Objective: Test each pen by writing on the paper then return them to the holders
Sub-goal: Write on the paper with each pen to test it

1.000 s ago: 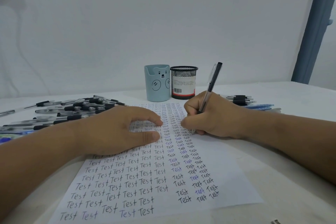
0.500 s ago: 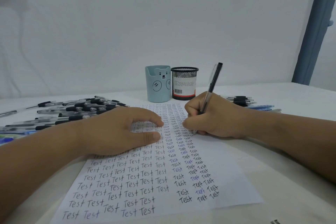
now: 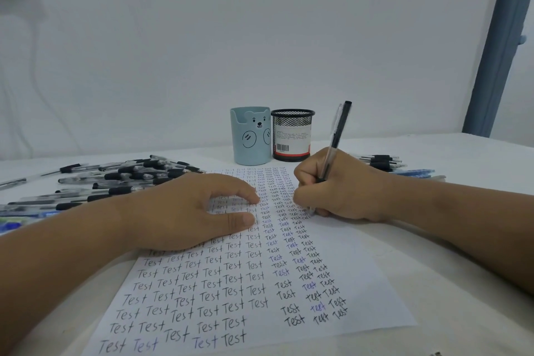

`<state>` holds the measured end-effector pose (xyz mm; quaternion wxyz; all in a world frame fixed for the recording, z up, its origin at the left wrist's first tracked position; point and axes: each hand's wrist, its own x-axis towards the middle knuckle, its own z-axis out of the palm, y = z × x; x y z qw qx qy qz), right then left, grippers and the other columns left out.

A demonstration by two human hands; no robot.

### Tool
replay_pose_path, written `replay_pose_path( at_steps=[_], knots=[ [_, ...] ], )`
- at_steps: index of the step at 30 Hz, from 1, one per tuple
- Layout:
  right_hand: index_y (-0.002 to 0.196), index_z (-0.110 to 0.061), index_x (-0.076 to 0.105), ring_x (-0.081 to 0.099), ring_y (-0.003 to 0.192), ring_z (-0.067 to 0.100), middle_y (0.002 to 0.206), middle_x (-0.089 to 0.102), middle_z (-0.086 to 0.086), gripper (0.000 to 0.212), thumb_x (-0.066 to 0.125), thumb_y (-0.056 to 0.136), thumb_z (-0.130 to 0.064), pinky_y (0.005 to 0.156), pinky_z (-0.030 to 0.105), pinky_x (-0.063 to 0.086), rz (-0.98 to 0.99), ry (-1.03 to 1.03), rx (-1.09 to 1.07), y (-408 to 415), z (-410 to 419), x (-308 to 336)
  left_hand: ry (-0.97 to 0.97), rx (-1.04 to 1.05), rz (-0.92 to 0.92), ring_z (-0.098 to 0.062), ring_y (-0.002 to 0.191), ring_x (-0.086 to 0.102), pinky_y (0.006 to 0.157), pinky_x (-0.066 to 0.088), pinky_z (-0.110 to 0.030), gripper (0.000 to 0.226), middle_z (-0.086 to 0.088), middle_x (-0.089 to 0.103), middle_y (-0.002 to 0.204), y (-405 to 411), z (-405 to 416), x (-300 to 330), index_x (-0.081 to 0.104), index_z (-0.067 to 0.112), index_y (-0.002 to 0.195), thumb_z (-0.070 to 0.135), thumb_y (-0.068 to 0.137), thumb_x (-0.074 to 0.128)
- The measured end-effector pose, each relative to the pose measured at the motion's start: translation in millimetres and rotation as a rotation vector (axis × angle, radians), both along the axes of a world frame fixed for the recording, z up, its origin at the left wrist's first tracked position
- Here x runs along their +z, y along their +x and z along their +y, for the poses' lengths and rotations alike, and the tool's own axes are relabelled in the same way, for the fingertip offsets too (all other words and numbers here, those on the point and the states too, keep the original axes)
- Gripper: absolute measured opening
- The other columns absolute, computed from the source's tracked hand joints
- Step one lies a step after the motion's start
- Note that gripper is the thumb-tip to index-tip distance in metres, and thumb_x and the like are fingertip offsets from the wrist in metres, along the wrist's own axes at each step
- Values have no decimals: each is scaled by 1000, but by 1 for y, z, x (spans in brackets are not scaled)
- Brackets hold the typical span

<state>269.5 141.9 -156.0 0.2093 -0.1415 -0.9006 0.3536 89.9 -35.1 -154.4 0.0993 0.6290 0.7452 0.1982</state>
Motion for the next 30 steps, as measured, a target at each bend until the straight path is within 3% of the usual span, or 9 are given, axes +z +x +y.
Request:
replay_pose_path(
  at_steps=[8, 12, 18, 25, 28, 30],
  knots=[
    [54, -9, 38, 43, 52, 16, 56, 41, 13, 35, 62, 78, -2, 55, 28, 34, 1, 43, 8, -2, 0, 0, 3, -2, -5, 27, 121, 39, 112, 29, -17, 52, 46, 50, 129, 0, 0, 0, 57, 63, 120, 76, 70, 55],
    [51, -16, 38, 46, 47, 16, 49, 41, 7, 45, 67, 84, -5, 52, 28, 38, 59, -22, -17, -2, 2, -2, -3, 4, -4, 21, 126, 40, 117, 30, -24, 53, 44, 50, 131, 0, 0, -1, 55, 66, 120, 79, 69, 54],
    [51, -17, 52, 33, 39, 16, 54, 48, 14, 49, 64, 97, -27, 43, 19, 24, 242, -306, -48, -1, -1, 5, -3, -8, 8, 26, 124, 39, 116, 29, -21, 48, 50, 47, 129, -2, 1, -2, 54, 66, 120, 76, 73, 55],
    [62, -10, 55, 40, 42, 16, 54, 48, 10, 45, 64, 94, -40, 41, 20, 30, 195, -292, -19, -2, -5, 3, -1, -18, 1, 25, 124, 39, 115, 28, -20, 49, 50, 47, 129, -3, 2, -2, 55, 65, 120, 76, 72, 55],
    [57, -10, 56, 43, 51, 23, 60, 49, 17, 59, 58, 79, -65, 45, 24, 35, 248, -260, -35, -2, -5, 6, 3, -15, -6, 26, 123, 39, 112, 28, -18, 49, 48, 48, 130, -3, 2, -2, 55, 65, 120, 76, 72, 56],
    [57, -6, 58, 45, 51, 24, 60, 50, 19, 66, 56, 76, -70, 52, 28, 37, 313, -207, -66, -2, -1, 9, 8, -19, -9, 27, 121, 39, 110, 27, -15, 49, 48, 48, 129, -3, 2, -2, 55, 66, 120, 77, 71, 56]
  ],
)
